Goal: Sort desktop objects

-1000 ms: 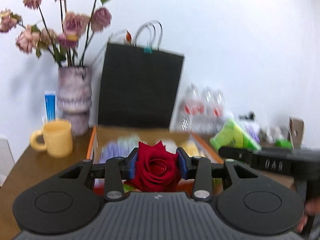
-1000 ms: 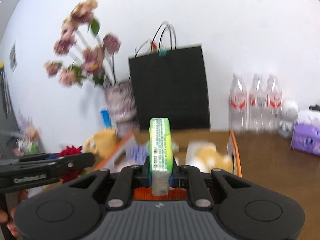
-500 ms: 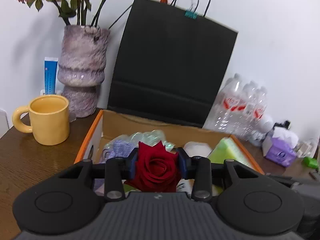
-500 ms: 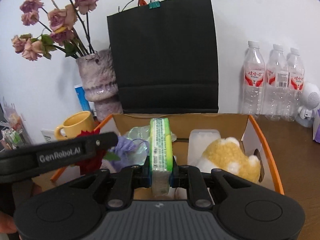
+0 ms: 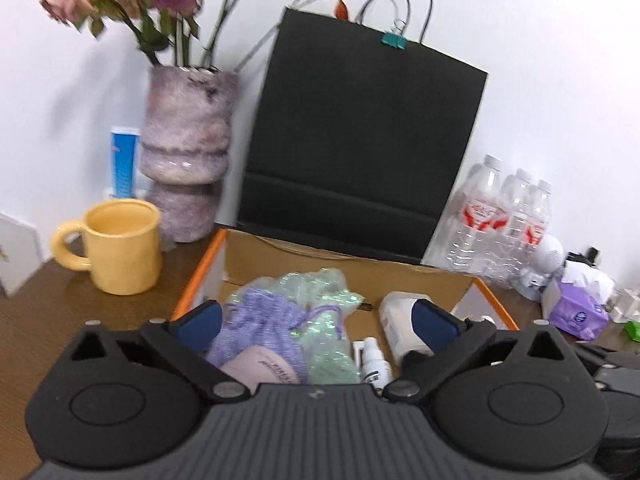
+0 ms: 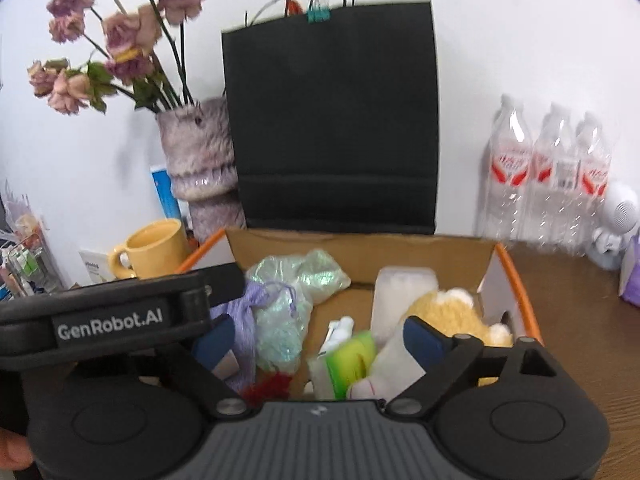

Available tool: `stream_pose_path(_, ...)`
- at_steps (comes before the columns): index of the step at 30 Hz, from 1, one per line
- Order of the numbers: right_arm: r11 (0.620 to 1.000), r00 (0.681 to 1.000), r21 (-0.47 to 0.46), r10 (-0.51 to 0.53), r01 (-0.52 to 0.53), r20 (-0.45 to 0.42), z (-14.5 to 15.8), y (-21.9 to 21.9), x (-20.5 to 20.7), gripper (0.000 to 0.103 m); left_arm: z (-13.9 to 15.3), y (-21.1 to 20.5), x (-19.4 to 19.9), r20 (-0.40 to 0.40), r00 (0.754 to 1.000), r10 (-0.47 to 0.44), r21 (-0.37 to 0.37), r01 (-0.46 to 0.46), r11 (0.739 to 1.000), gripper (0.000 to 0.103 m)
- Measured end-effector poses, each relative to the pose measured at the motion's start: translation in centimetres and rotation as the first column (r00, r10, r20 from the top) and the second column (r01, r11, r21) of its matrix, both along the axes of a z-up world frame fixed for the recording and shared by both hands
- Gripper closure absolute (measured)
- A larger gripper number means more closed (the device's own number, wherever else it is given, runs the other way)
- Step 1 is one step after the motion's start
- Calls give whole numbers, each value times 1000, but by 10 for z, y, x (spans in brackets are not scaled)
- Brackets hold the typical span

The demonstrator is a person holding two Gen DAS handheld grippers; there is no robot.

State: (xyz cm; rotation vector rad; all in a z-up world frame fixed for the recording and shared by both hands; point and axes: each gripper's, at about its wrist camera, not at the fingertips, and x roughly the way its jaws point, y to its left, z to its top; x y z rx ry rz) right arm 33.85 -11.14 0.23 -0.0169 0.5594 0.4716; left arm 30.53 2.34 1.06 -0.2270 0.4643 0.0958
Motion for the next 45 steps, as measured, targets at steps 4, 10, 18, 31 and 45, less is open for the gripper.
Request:
stream_pose_path(4, 999, 998, -17, -44, 45, 38, 19, -8, -18, 0, 19, 0, -18, 2, 999, 53, -5, -53, 999, 0)
stream_pose_path(10, 998, 996, -18, -54, 55, 78, 44, -20, -57, 0, 38, -8, -46, -16, 998, 55, 1, -55, 999, 0)
stream_pose_path(18, 994, 991, -17, -102, 104, 90, 52, -39, -103, 0, 54, -24, -99, 23, 999, -24, 11, 24, 1000, 0)
stream_pose_path(31, 987, 985, -6, -162, 163, 64, 53, -70, -176, 0, 56, -39, -181, 62, 998, 13, 59, -16, 998, 0)
stream_pose_path(45, 990, 990, -21, -136, 137, 33, 41, -81, -251, 0, 44, -45, -254, 9, 1000, -29, 61, 28, 998, 0)
